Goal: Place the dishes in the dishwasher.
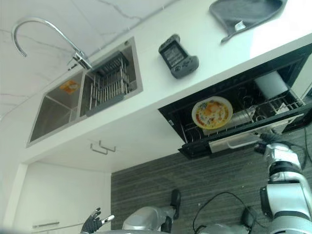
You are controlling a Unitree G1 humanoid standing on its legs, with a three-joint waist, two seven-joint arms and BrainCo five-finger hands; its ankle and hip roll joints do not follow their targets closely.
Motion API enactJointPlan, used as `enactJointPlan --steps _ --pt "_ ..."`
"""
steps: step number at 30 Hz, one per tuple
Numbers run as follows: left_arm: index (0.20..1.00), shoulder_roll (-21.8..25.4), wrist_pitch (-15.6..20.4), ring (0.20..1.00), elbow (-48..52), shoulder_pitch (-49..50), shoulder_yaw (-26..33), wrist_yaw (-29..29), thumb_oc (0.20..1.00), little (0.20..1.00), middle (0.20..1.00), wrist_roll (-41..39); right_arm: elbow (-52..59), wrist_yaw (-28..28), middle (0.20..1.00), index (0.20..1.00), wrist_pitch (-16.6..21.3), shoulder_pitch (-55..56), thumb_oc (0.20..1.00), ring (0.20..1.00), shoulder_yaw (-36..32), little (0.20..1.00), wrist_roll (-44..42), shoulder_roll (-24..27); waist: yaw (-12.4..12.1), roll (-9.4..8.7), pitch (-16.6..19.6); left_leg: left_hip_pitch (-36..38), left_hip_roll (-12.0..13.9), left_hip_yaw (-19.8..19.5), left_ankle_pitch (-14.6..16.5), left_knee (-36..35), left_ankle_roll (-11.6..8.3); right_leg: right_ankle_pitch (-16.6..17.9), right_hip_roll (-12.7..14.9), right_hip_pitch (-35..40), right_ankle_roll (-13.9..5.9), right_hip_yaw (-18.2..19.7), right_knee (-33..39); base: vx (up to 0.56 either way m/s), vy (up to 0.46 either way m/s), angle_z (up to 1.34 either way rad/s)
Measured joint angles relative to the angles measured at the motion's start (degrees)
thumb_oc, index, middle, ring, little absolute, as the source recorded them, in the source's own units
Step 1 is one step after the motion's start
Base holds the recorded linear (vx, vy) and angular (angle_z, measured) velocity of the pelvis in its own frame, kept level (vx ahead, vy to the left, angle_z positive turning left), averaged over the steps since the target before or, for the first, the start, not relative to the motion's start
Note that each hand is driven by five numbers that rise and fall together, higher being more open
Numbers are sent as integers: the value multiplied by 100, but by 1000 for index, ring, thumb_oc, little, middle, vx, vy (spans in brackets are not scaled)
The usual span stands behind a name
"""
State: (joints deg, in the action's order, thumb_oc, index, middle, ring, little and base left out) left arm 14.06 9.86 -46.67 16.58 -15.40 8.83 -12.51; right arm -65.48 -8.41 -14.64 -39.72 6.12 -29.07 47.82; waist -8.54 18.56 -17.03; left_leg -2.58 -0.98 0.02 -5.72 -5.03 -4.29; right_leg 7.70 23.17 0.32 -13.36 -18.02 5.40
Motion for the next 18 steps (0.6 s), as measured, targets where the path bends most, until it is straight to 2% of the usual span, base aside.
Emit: enactJointPlan --steps 2,6,8,12,15,18 --pt "1000 -2 51 1000 109 23 -40 -4 1000 1000 1000 1 -9 16 1000 1000 -132 -299 1000 1000 126 1000 149 192 8 74 -29 -137 -62 2 -25 -2 57 -1 94 -125 -26 1 4 23 53 5" --pt "1000 7 152 1000 170 67 -35 2 1000 1000 1000 -9 -208 54 1000 1000 -147 -847 1000 1000 235 1000 427 733 -36 363 -143 -291 -216 -119 -33 -37 86 46 247 -184 -96 -87 4 51 49 18" --pt "1000 1 154 1000 102 189 -17 11 1000 1000 1000 -41 -552 55 1000 1000 -373 -1467 1000 1000 513 1000 585 937 -50 469 -147 -355 -314 -191 -47 -31 103 58 340 -191 -126 -172 -26 92 36 23" --pt "1000 4 37 1000 -131 225 49 -6 1000 1000 1000 -136 -677 -8 1000 1000 -491 -1795 1000 1000 597 1000 655 1209 -264 483 -142 -457 -425 -305 -148 2 228 66 438 -168 -141 -347 -28 136 75 22" --pt "1000 -1 -9 1000 -298 277 303 -98 1000 1000 1000 -131 -965 -13 1000 1000 -513 -2258 1000 1000 705 1000 661 1280 -317 489 -138 -508 -563 -419 -143 3 240 82 561 -103 -183 -496 -29 126 82 23" --pt "1000 63 -117 1000 -300 321 450 -202 1000 1000 1000 -119 -1010 0 1000 1000 -496 -2502 1000 1000 807 1000 662 1353 -478 483 -142 -535 -631 -461 -148 5 247 118 626 -69 -250 -584 -30 89 29 17"
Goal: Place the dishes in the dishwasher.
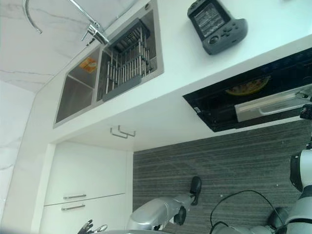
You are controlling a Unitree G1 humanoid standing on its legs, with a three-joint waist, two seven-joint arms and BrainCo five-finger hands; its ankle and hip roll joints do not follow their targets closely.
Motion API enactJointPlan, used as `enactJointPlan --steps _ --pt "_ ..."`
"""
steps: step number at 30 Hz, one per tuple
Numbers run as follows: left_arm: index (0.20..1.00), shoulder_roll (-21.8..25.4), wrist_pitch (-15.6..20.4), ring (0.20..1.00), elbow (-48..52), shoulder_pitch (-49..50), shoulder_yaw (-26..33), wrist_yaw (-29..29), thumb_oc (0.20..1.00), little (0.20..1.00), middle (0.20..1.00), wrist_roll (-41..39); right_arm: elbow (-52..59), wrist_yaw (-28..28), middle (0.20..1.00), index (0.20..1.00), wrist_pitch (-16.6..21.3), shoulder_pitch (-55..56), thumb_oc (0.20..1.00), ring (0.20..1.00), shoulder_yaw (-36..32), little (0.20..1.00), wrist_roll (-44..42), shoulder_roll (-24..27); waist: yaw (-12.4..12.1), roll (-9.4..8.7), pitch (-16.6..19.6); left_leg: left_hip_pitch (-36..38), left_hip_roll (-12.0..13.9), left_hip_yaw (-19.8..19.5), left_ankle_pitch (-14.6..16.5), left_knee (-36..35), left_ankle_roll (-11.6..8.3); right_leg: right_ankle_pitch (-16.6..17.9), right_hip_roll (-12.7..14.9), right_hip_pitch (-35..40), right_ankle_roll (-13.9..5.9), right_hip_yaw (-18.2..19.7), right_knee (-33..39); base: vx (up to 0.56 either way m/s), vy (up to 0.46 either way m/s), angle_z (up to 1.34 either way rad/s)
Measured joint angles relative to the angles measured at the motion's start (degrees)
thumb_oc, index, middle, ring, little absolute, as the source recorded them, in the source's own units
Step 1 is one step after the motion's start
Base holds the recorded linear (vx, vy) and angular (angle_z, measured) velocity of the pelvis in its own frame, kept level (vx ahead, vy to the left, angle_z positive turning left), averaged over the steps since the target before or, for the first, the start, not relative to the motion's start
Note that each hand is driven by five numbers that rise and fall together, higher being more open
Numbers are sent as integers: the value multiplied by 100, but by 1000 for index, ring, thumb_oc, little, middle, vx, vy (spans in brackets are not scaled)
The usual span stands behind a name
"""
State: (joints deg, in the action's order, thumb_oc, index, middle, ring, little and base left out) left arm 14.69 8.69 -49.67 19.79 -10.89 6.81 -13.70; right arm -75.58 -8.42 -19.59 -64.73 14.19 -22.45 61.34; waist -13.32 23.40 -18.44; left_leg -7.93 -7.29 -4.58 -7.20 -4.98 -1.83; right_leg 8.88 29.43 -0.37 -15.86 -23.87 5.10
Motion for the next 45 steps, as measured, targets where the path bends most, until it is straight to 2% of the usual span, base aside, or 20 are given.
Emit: enactJointPlan --steps 3,12,15,17,20,21,24,26,28,31,37,39,41,42,43,44,45 --pt "1000 41 -91 1000 8 1 82 -188 1000 1000 1000 148 -58 35 1000 1000 135 -274 1000 1000 101 1000 -1 52 -116 -7 -5 -23 -9 -101 0 0 0 -29 -3 41 7 -84 0 71 5 14" --pt "1000 159 -122 1000 9 35 243 -478 1000 1000 1000 420 -250 163 1000 1000 603 -243 1000 1000 107 1000 -2 56 -87 -7 -6 -93 16 -115 -16 1 20 -28 -34 -8 2 -110 -1 38 3 1" --pt "1000 161 -57 1000 11 34 243 -515 1000 1000 1000 535 -252 195 1000 1000 764 -164 1000 1000 97 1000 5 38 -86 -8 -6 -116 60 -114 -19 1 23 -27 -78 -35 2 -104 -1 -65 -46 -2" --pt "1000 177 11 1000 66 -12 242 -571 1000 1000 1000 539 -252 414 1000 1000 816 -92 1000 1000 115 1000 375 33 -86 -18 -14 -144 152 -110 -24 1 14 -29 -177 -72 7 -87 -2 -90 -73 -5" --pt "1000 242 51 1000 254 -68 256 -590 1000 1000 1000 528 34 639 1000 1000 882 267 1000 1000 36 1000 379 37 -65 -140 -114 -200 293 -117 -48 1 -29 -42 -326 -128 33 -80 -2 -45 -69 -2" --pt "1000 249 63 1000 257 -104 324 -594 1000 1000 1000 522 287 695 1000 1000 891 531 1000 1000 -62 1000 382 28 -29 -225 -182 -200 333 -116 -55 2 -45 -49 -366 -130 45 -78 -2 -71 -76 -2" --pt "1000 362 76 1000 586 -124 474 -650 1000 1000 1000 463 2229 624 1000 1000 1363 2300 1000 1000 -962 1000 381 -268 183 -569 -449 -196 436 -102 -78 2 -82 -59 -471 -132 62 -43 -1 -96 -71 -4" --pt "1000 376 212 1000 850 -159 467 -698 1000 1000 1000 449 3564 583 1000 1000 1845 3285 1000 1000 -1712 1000 381 -672 372 -759 -591 -195 456 -61 -81 2 -87 -70 -484 -168 91 19 -1 -130 -79 -16" --pt "1000 385 377 1000 907 -264 466 -697 1000 1000 1000 346 4499 479 1000 1000 2103 3638 1000 1000 -1797 1000 451 -1353 518 -897 -690 -197 526 68 -83 2 -107 -73 -541 -276 194 181 -1 -136 -102 -28" --pt "1000 387 571 1000 940 -453 550 -671 1000 1000 1000 57 5142 110 1000 1000 2132 4011 1000 1000 -1683 1000 665 -1894 521 -1001 -764 -215 649 121 -95 1 -178 -78 -662 -358 259 279 -1 -137 -97 -16" --pt "1000 481 750 1000 1613 -421 696 -583 1000 1000 1000 -372 5894 -492 1000 1000 2126 4687 1000 1000 -1709 1000 1126 -2329 524 -1371 -927 -192 812 191 -115 1 -228 -2 -837 -394 364 369 -2 -64 -33 -9" --pt "1000 614 909 1000 1806 -443 705 -585 1000 1000 1000 -377 5975 -611 1000 1000 2135 4815 1000 1000 -1710 1000 1128 -2635 544 -1627 -907 -149 861 213 -100 2 -264 25 -904 -382 336 409 -2 18 4 -8" --pt "1000 685 867 1000 1806 -591 705 -615 1000 1000 1000 -518 5947 -641 1000 1000 2139 5060 1000 1000 -1705 1000 1200 -2886 574 -1874 -843 -12 910 224 -62 4 -308 21 -953 -251 344 423 -2 12 6 -4" --pt "1000 783 819 1000 1807 -729 735 -697 1000 1000 1000 -640 5843 -634 1000 1000 2138 5207 1000 1000 -1661 1000 1321 -3074 543 -2072 -749 61 959 206 -11 57 -336 2 -1004 -137 376 422 -3 115 81 -9" --pt "1000 944 748 1000 1811 -818 877 -897 1000 1000 1000 -807 5592 -609 1000 1000 2122 5530 1000 1000 -1472 1000 1426 -3218 544 -2517 -439 106 1021 230 153 192 -382 -84 -1071 -53 513 440 -3 116 84 -7" --pt "1000 1023 674 1000 1805 -860 858 -1021 1000 1000 1000 -880 5502 -605 1000 1000 2135 5780 1000 1000 -1480 1000 1518 -3302 588 -2732 -284 131 1030 230 285 314 -355 -101 -1090 28 541 439 -4 167 103 -7" --pt "1000 1058 611 1000 1779 -880 863 -1122 1000 1000 1000 -895 5385 -574 1000 1000 2148 5895 1000 1000 -1446 1000 1714 -3374 551 -2867 -183 127 1036 228 395 454 -332 -119 -1094 150 572 436 -4 91 62 -2"
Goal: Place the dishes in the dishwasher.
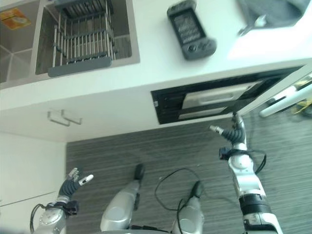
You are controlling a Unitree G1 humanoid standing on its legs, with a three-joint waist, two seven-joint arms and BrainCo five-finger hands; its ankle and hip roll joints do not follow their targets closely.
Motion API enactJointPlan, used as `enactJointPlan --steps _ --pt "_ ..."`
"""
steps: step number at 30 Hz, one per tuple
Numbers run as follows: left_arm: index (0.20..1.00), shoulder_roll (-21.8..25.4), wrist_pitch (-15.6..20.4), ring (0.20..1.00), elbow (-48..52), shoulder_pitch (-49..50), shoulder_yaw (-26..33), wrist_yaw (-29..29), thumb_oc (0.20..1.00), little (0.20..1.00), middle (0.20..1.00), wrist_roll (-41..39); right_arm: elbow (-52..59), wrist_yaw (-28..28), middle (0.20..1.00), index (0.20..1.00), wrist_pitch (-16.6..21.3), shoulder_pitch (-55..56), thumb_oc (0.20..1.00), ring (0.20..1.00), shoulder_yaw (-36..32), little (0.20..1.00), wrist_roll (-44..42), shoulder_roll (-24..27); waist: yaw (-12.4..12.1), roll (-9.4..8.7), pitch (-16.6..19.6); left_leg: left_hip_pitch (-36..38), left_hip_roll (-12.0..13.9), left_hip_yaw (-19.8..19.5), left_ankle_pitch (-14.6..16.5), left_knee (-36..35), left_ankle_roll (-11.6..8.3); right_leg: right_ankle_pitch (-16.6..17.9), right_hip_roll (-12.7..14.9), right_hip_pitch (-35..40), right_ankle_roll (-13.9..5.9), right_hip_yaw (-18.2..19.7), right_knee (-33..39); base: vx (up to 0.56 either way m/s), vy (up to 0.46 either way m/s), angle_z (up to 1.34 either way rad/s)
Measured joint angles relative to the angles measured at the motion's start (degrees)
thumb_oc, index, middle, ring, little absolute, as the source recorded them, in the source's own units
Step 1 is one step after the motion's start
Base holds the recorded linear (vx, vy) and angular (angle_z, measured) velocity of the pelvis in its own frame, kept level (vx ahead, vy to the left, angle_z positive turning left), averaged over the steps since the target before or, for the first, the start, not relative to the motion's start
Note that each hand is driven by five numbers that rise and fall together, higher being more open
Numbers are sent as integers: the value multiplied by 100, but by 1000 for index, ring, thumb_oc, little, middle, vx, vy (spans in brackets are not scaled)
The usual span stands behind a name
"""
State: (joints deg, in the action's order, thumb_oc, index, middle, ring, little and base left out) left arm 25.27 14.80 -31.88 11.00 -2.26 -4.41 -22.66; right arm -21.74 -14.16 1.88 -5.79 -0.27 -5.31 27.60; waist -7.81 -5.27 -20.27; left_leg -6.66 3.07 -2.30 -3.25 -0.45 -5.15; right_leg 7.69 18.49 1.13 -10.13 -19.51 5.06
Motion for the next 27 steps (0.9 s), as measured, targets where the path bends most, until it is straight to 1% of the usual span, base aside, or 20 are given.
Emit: enactJointPlan --steps 1,2,3,5,8,9,10,11,12,13,14,15,17,19,21,22,23,24,25,27 --pt "1000 42 -20 1000 -27 -15 -55 -113 1000 1000 1000 -60 -138 71 1000 1000 19 220 1000 1000 86 1000 87 -72 72 -199 192 38 0 13 150 175 -6 -53 -7 60 87 41 -19 106 79 -4" --pt "1000 35 -68 1000 -30 -25 -70 -232 1000 1000 1000 -136 -270 220 1000 1000 65 399 1000 1000 275 1000 69 -87 52 -305 338 23 29 16 293 363 20 -108 -13 85 174 89 -203 54 69 -6" --pt "1000 27 -110 1000 -34 -43 -78 -337 1000 1000 1000 -160 -400 364 1000 1000 94 551 1000 1000 443 1000 42 -109 94 -363 435 68 70 14 359 462 30 -87 -27 76 158 182 -400 39 64 0" --pt "1000 -11 -137 1000 -249 -146 -177 -582 1000 1000 1000 -401 -867 642 1000 1000 200 869 1000 1000 449 1000 -158 -499 181 -312 716 117 260 -19 377 467 42 271 -142 -229 96 444 -1010 53 15 -3" --pt "1000 -30 -349 1000 -656 -279 -193 -878 1000 1000 1000 -499 -1687 919 1000 1000 264 991 1000 1000 1124 1000 -216 -824 268 -76 674 394 439 26 342 374 201 746 -197 -650 161 784 -1959 65 -126 -18" --pt "1000 1 -394 1000 -649 -257 -228 -932 1000 1000 1000 -499 -1753 995 1000 1000 257 991 1000 1000 1276 1000 -240 -843 274 3 683 468 549 33 315 279 240 506 -355 -721 103 858 -2257 100 -185 3" --pt "1000 24 -470 1000 -759 -334 -228 -1001 1000 1000 1000 -523 -1832 1064 1000 1000 265 965 1000 1000 1377 1000 -266 -864 359 128 747 467 683 -35 285 213 277 -128 -836 -812 1 1031 -2427 142 -219 22" --pt "1000 37 -582 1000 -1041 -410 -242 -1003 1000 1000 1000 -499 -1880 1125 1000 1000 262 918 1000 1000 1414 1000 -269 -868 435 230 797 461 840 -219 285 103 282 -667 -1479 -684 -49 1367 -2162 140 -226 41" --pt "1000 -32 -686 1000 -1247 -533 -255 -1031 1000 1000 1000 -486 -1988 1136 1000 1000 298 931 1000 1000 1377 1000 -271 -846 561 202 813 435 804 -278 281 19 288 -975 -1915 -529 207 1440 -1729 183 -321 83" --pt "1000 -49 -851 1000 -1627 -822 -279 -1072 1000 1000 1000 -496 -2190 1150 1000 1000 363 867 1000 1000 1328 1000 -273 -887 672 140 851 296 658 -464 299 -71 275 -1365 -2193 -243 578 1619 -1197 143 -270 135" --pt "1000 -153 -984 1000 -2016 -1092 -322 -1141 1000 1000 1000 -498 -2618 1225 1000 1000 357 852 1000 1000 1301 1000 -271 -935 806 -200 1008 336 256 -498 290 -400 152 -1274 -2074 -69 961 1866 -612 142 -285 156" --pt "1000 -346 -1052 1000 -2069 -1160 -294 -1186 1000 1000 1000 -494 -3058 1259 1000 1000 348 740 1000 1000 1270 1000 -263 -937 822 -176 912 399 188 -429 176 -310 134 -1048 -1930 16 978 1641 -542 79 -156 113" --pt "1000 -774 -1079 1000 -2046 -749 -283 -1390 1000 1000 1000 -462 -3401 1368 1000 1000 317 875 1000 1000 1261 1000 -255 -848 733 190 992 850 283 -279 174 -262 92 -902 -1984 354 965 1573 -219 29 -90 32" --pt "1000 -898 -1054 1000 -2298 -349 -254 -1583 1000 1000 1000 -351 -3519 1502 1000 1000 382 959 1000 1000 1261 1000 -235 -862 673 551 1027 840 319 5 192 -280 120 -822 -1932 530 921 1543 -32 8 -36 4" --pt "1000 -956 -1032 1000 -2788 -281 -224 -1645 1000 1000 1000 -319 -3700 1532 1000 1000 334 1046 1000 1000 1179 1000 -248 -898 639 661 1072 841 347 445 202 -341 132 -669 -1857 585 894 1377 36 -70 81 34" --pt "1000 -951 -1064 1000 -2908 -339 -222 -1693 1000 1000 1000 -325 -3792 1542 1000 1000 336 1147 1000 1000 1004 1000 -267 -924 742 563 1041 879 390 876 231 -368 143 -680 -1695 598 948 1018 40 -58 92 90" --pt "1000 -958 -1090 1000 -2996 -450 -227 -1718 1000 1000 1000 -323 -3933 1541 1000 1000 308 1141 1000 1000 883 1000 -267 -934 764 524 1042 877 413 1147 200 -359 139 -731 -1589 643 942 876 42 -32 77 109" --pt "1000 -984 -1107 1000 -2982 -559 -226 -1735 1000 1000 1000 -333 -4070 1514 1000 1000 256 1128 1000 1000 837 1000 -269 -885 738 477 1130 949 359 1227 109 -423 51 -798 -1455 606 908 789 36 -6 77 64" --pt "1000 -1008 -1097 1000 -2961 -573 -220 -1730 1000 1000 1000 -339 -4091 1500 1000 1000 259 1086 1000 1000 835 1000 -270 -828 729 518 1156 1112 380 1216 101 -465 57 -788 -1442 598 832 792 30 16 87 30" --pt "1000 -1161 -1098 1000 -3073 -630 -230 -1684 1000 1000 1000 -342 -4142 1471 1000 1000 290 928 1000 1000 817 1000 -281 -733 783 780 1322 1482 435 1059 227 -468 30 -704 -1508 613 598 801 0 42 112 -1"
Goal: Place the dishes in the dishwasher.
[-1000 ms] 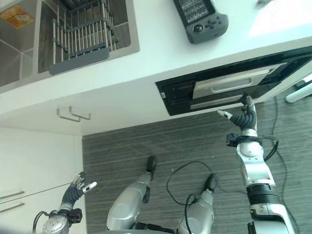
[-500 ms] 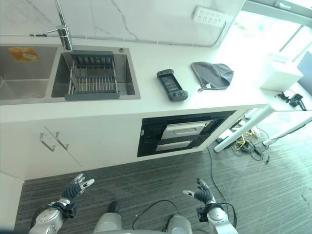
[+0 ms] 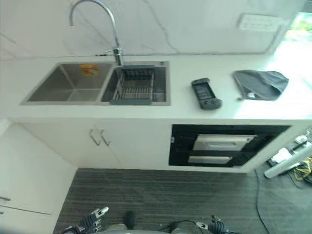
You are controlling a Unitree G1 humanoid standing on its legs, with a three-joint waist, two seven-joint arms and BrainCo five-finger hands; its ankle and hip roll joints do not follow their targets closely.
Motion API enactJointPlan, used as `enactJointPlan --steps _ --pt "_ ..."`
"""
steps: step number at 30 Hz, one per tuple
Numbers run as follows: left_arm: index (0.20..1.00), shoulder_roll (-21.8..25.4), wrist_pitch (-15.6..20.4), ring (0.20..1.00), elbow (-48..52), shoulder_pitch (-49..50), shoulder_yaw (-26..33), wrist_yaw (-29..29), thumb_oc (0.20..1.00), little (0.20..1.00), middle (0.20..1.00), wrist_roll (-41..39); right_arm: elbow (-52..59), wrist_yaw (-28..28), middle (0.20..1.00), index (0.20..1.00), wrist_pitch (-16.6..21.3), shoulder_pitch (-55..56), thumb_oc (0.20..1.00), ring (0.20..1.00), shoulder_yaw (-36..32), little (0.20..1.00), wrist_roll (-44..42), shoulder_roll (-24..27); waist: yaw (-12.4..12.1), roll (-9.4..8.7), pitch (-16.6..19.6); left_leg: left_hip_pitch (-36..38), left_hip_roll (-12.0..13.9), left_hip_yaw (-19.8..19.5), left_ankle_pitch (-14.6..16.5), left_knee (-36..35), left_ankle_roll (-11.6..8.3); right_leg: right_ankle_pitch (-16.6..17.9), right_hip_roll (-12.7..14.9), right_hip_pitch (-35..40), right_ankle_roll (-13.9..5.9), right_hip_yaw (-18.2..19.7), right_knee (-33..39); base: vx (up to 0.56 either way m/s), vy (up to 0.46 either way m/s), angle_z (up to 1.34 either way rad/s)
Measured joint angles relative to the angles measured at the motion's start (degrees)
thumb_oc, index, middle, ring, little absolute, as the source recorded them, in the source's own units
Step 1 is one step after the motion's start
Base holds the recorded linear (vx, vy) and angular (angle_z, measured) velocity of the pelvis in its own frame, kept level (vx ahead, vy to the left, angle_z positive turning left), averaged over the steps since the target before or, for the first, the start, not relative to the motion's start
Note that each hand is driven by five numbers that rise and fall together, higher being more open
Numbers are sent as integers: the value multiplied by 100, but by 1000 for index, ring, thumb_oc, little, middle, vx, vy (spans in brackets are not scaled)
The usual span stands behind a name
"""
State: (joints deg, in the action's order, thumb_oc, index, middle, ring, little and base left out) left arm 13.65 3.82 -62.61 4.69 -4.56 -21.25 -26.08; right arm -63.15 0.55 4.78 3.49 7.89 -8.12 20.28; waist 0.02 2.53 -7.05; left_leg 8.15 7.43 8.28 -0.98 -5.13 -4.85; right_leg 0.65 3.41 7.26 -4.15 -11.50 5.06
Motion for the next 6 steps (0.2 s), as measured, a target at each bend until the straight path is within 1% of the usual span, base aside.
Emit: enactJointPlan --steps 1,2,3,6 --pt "1000 -3 -25 1000 -159 -103 15 90 1000 1000 1000 -33 -123 20 1000 1000 -10 -59 1000 1000 12 1000 -94 -122 -11 -110 43 48 -149 18 -17 -1 76 45 108 21 -82 70 0 60 101 -4" --pt "1000 38 -28 1000 -278 -182 21 142 1000 1000 1000 -34 -162 21 1000 1000 -13 -75 1000 1000 12 1000 -121 -268 -5 -226 87 76 -213 32 17 -1 123 43 169 35 -85 97 1 61 77 -11" --pt "1000 92 -15 1000 -492 -263 75 178 1000 1000 1000 -31 -303 45 1000 1000 9 -71 1000 1000 9 1000 -149 -453 5 -355 165 87 -258 27 41 -1 162 40 224 37 -88 114 2 80 88 -6" --pt "1000 261 12 1000 -749 -266 45 256 1000 1000 1000 -26 -510 97 1000 1000 2 13 1000 1000 53 1000 -126 -814 119 -601 342 172 -373 42 104 -4 257 29 345 73 -137 136 2 64 87 -3"
